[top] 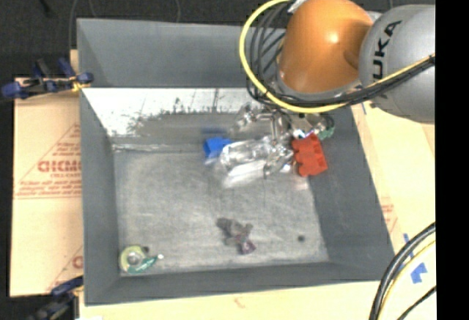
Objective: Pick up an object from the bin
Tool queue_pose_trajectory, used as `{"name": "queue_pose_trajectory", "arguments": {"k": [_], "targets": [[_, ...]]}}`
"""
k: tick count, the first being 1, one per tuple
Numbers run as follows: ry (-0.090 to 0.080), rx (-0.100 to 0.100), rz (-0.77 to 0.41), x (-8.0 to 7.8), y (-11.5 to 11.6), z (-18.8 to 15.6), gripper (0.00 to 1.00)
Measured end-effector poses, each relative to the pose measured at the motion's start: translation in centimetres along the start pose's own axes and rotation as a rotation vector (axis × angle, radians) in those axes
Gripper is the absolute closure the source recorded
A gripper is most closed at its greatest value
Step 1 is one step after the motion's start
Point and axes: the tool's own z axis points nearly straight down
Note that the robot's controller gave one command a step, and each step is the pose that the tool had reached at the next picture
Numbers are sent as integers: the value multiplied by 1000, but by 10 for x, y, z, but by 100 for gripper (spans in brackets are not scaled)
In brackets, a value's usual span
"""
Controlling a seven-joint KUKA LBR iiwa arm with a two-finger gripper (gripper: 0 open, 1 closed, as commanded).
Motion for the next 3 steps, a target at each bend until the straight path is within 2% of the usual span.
{"name": "queue_pose_trajectory", "arguments": {"k": [1, 2, 3], "targets": [[-24, 8, 163, 10, -10, 84, 0], [-19, 10, 142, 12, -19, 92, 0], [-20, 11, 248, 14, -26, 97, 0]]}}
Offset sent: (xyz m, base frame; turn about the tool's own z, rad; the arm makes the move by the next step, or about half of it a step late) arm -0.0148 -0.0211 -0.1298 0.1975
